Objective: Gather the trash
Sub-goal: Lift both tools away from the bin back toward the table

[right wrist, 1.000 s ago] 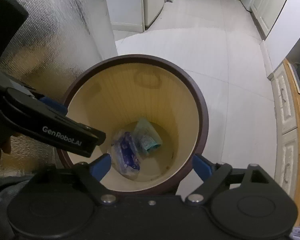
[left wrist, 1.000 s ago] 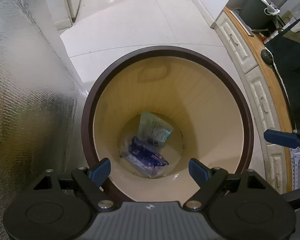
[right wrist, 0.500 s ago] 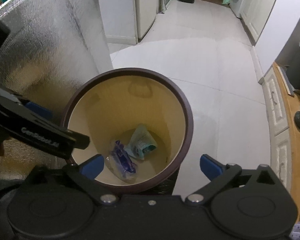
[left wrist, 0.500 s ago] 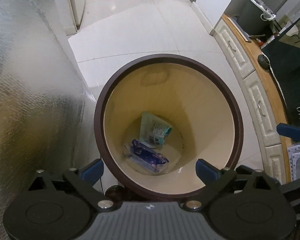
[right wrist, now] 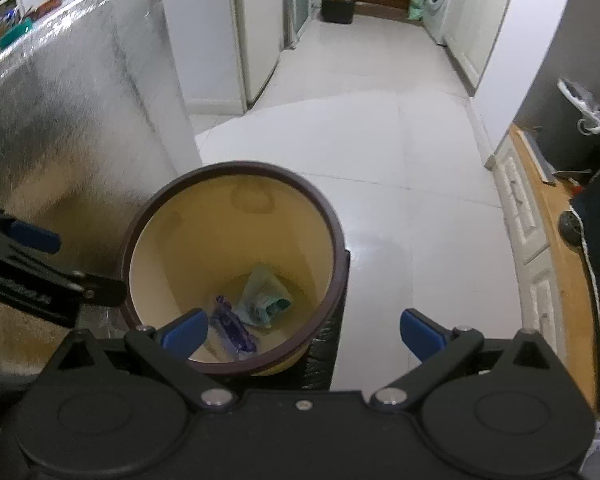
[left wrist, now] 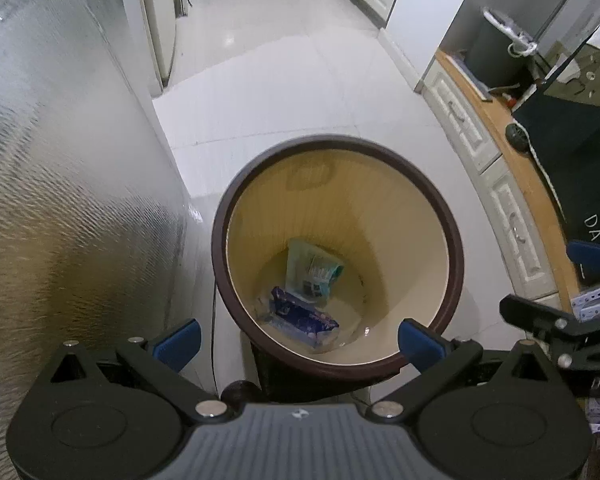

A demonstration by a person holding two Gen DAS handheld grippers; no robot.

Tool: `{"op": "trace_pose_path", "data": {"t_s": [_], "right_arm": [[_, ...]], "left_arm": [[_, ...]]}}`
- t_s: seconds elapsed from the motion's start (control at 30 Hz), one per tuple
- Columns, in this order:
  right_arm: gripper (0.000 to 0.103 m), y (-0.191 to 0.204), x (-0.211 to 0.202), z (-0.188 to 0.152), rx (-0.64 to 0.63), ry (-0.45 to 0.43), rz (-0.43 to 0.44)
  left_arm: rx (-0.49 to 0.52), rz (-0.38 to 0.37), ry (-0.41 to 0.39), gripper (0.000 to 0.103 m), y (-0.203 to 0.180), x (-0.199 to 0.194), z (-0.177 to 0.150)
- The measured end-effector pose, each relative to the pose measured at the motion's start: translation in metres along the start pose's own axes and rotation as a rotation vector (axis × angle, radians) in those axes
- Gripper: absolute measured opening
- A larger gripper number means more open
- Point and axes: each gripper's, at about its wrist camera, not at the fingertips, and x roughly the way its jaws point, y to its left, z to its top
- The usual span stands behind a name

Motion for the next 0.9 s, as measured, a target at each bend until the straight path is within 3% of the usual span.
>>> {"op": "trace_pose_path", "data": {"t_s": [0.4,0.9], "right_arm": [[0.103,-0.016,-0.056,0.0,0.08,-0.129,-0.005],[0.103,0.013,-0.137,0.026,0.118,-0.411,0.065]], "left_arm": [[0.012,0.017,-0.163,0.103,0.005,-0.073,-0.005],[0.026,0.056,-0.495,0.103,0.023,-0.202,-0.024]]}}
